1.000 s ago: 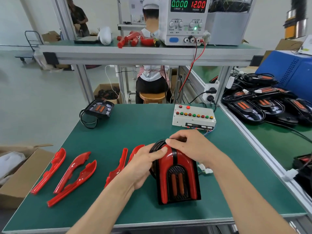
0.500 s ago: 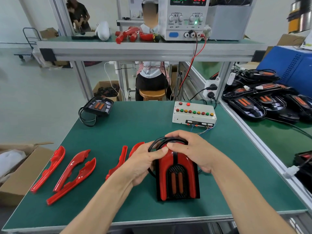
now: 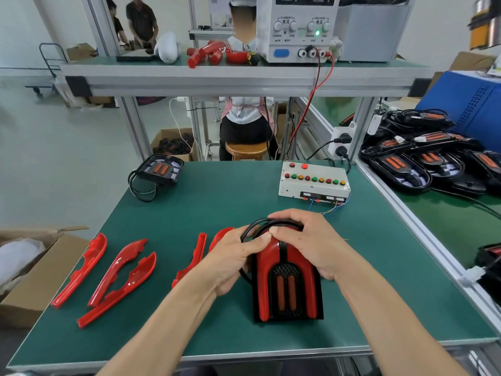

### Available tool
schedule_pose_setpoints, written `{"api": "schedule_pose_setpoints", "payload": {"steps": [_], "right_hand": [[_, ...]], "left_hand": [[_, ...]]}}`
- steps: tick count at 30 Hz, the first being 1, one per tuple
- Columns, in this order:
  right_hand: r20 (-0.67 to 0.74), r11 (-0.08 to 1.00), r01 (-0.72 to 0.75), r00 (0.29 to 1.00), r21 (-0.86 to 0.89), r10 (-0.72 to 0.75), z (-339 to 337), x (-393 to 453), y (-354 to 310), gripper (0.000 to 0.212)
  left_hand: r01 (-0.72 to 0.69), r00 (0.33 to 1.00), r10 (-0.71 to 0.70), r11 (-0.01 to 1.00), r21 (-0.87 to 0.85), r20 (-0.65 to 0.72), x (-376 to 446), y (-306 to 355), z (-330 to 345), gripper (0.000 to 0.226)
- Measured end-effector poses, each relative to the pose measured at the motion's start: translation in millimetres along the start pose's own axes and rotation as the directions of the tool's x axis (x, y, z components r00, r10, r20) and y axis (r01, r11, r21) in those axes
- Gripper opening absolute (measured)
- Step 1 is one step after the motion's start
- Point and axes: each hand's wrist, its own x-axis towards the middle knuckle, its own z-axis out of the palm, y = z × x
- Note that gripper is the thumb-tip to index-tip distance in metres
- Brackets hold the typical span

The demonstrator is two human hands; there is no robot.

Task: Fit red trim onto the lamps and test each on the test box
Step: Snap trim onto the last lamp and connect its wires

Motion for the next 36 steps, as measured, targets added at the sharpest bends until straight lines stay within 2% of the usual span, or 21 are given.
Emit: {"api": "schedule_pose_setpoints", "payload": {"steps": [7,11,16,20,24,29,31,33,35,36], "right_hand": [[-0.054,0.995,-0.033,0.998,0.089,0.038,-4.2,-1.8,2.5,0.02],[-0.065,0.988,-0.069,0.995,0.137,0.078,-9.5,-3.3,1.8,0.02],[-0.029,0.996,-0.081,0.996,0.029,0.082,-11.3,-0.6,0.6,0.017],[-0.013,0.998,-0.039,0.999,-0.042,0.038,-11.9,0.3,1.3,0.016],[-0.017,0.996,0.016,1.0,-0.082,-0.017,-13.0,0.1,4.3,0.017],[-0.052,0.989,0.046,0.997,-0.139,-0.053,-13.5,2.3,11.3,0.022],[-0.068,0.975,0.055,0.995,-0.217,-0.071,-12.5,2.5,11.5,0.026],[-0.113,0.927,0.062,0.987,-0.371,-0.111,-10.8,2.0,12.0,0.045],[-0.18,0.842,0.026,0.973,-0.539,-0.145,-9.2,-1.5,13.9,0.066],[-0.22,0.778,0.019,0.955,-0.627,-0.2,-9.2,-4.7,14.7,0.068]], "left_hand": [[0.038,0.999,-0.038,0.998,-0.041,0.018,-2.4,-7.8,-2.1,0.05],[0.06,0.997,-0.059,0.997,-0.038,0.041,-10.8,-20.9,-4.8,0.037],[0.028,1.0,-0.029,0.997,-0.074,-0.007,-14.6,-25.8,1.6,0.031],[-0.022,0.999,0.021,1.0,-0.022,-0.041,-14.8,-30.5,2.1,0.03],[-0.137,0.988,0.144,0.984,0.112,-0.06,-15.3,-36.3,3.4,0.036],[-0.233,0.97,0.243,0.951,0.204,-0.021,-13.8,-43.2,0.2,0.044],[-0.218,0.974,0.226,0.956,0.197,-0.022,-11.1,-43.0,-1.1,0.042],[-0.199,0.977,0.208,0.965,0.172,-0.037,-8.0,-42.3,-2.4,0.04],[-0.166,0.983,0.173,0.981,0.105,-0.057,-5.5,-41.4,-2.3,0.041],[-0.142,0.987,0.146,0.988,0.056,-0.074,-4.1,-40.5,-2.3,0.041]]}}
